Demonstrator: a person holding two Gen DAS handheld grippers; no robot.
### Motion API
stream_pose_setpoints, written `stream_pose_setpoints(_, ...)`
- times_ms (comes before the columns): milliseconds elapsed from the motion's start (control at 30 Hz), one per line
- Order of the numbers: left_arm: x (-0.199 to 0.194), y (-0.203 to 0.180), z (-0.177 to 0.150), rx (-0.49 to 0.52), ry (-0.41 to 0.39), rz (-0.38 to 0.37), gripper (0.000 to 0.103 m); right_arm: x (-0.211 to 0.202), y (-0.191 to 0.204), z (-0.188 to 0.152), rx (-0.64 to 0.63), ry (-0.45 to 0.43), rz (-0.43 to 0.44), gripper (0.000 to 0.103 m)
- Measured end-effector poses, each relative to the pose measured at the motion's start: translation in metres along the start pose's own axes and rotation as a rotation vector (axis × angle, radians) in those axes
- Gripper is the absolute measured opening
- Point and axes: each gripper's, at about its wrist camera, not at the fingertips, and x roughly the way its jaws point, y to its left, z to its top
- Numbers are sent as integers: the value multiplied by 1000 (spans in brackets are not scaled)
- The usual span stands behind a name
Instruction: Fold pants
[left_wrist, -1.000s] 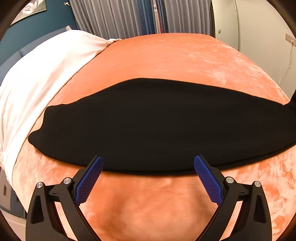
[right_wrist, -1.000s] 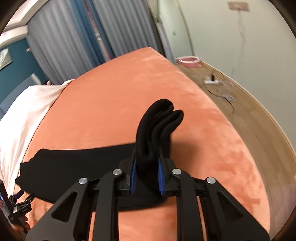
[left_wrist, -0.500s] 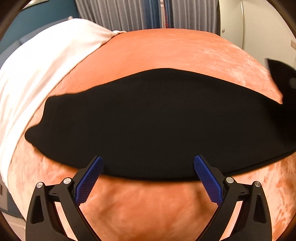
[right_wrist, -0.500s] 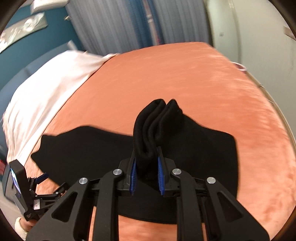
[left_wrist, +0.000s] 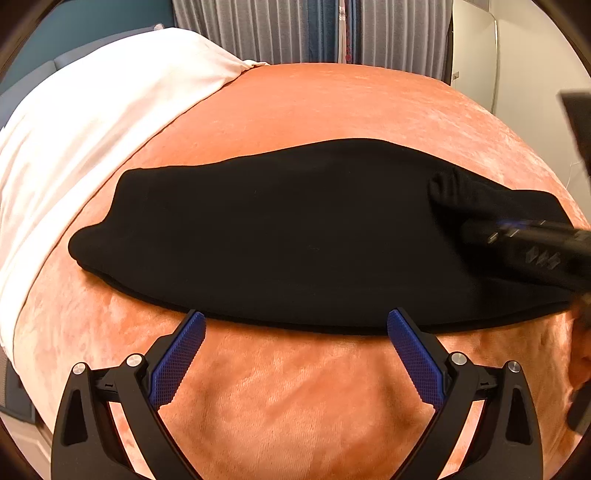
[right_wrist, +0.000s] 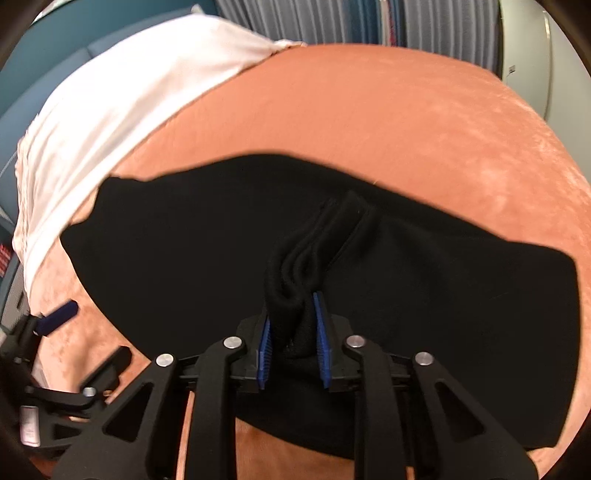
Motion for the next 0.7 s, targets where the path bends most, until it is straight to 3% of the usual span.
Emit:
stream_pose_setpoints(67,-1,1,-2,-4,3,0,97,-11,8,-5,-27,-37,23,42)
stream_pose_setpoints(167,-6,9,-1,-3,-2,-4,97,-58,5,-18,-21,-162,84,40)
stream_pose_setpoints(233,-12,16,-3,-1,-12,0,97,-89,-17,-27,47,-224,66,35)
stream_pose_setpoints(300,-14,20,-4,-20,-20,0,97,-99,-42,-29,119,-230,33,34)
stream_pose_setpoints(400,-15,21,-4,-62,-18,-21,97,-88,-59,-21,128,-177,-73,34)
stream_pose_setpoints(567,-20,14,-14,-63,-4,-41,97,-49,-51,12,145,-184,-97,34)
stream_pose_setpoints(633,-21,10,-17,-38,-1,-30,97,-24,-50,26,165,-165,-68,34)
stream_pose_setpoints(700,-22,12,-19,-23,3,-20,97,7,-42,29,164,-82,-23,33)
